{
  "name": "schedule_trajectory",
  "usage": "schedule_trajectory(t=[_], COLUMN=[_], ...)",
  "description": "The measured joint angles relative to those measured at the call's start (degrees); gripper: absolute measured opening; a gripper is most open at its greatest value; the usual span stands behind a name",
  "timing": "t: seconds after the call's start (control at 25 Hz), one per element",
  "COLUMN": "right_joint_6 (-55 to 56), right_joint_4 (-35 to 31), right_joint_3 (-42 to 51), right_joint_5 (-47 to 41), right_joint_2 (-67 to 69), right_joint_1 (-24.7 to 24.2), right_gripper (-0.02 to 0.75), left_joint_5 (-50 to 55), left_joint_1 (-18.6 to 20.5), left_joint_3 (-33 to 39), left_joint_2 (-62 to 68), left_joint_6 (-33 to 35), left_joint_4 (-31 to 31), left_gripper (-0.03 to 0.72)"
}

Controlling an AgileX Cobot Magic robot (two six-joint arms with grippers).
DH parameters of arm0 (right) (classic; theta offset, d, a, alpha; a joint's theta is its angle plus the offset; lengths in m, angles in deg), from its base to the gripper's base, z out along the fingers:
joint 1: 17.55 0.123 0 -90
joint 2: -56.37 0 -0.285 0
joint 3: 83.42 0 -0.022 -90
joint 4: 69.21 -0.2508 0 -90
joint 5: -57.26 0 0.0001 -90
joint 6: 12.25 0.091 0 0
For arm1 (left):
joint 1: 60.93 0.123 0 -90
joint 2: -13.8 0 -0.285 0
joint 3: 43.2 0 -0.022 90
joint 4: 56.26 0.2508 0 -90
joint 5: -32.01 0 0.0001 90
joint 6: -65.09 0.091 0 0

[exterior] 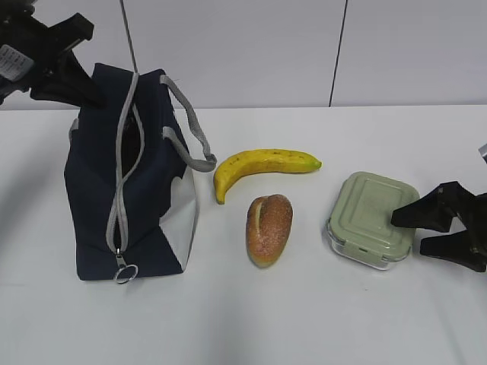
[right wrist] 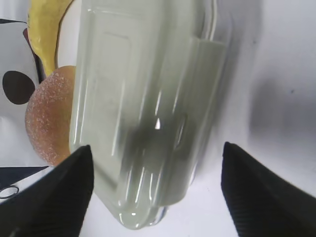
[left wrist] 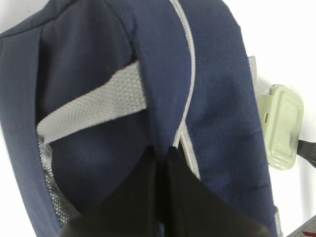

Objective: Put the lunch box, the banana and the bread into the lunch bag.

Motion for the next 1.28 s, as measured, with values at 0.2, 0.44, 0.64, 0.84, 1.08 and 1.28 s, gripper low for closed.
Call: schedule_trajectory(t=[0.2, 0.44, 0.64, 0.84, 1.08, 1.28], right_joint_6=[-1.62, -2.89, -2.54, -2.2, -2.2, -2.17], right_joint_4=[-1.73, -2.79, -1.92, -1.49, -1.35, -1.35], right_joint_3=[0.0, -2.2, -3.44, -3.48, -5.07, -6.5], right_joint_5=[0.86, 0.26, -1.3, -1.05, -2.36, -3.26], right_joint_2=[0.0, 0.85, 3.01, 3.12, 6.61, 8.71], right_joint_1=[0.0, 0.0, 0.0, 0.0, 0.0, 0.0], right_gripper=[0.594, 0.594, 0.594, 0.593, 0.592, 0.59], left_joint_5=[0.18, 0.37, 1.03, 1.04, 1.11, 1.18], left_joint_1=[0.0, 0.0, 0.0, 0.0, 0.0, 0.0], left_joint_3=[0.0, 0.0, -0.06, -0.06, -0.06, -0.06], left_joint_2=[0.0, 0.0, 0.0, 0.0, 0.0, 0.0], left_joint_6=[0.0, 0.0, 0.0, 0.0, 0.0, 0.0], left_joint_4=[0.0, 0.0, 0.0, 0.0, 0.0, 0.0], left_gripper=[0.001, 0.001, 0.001, 0.001, 0.001, 0.001])
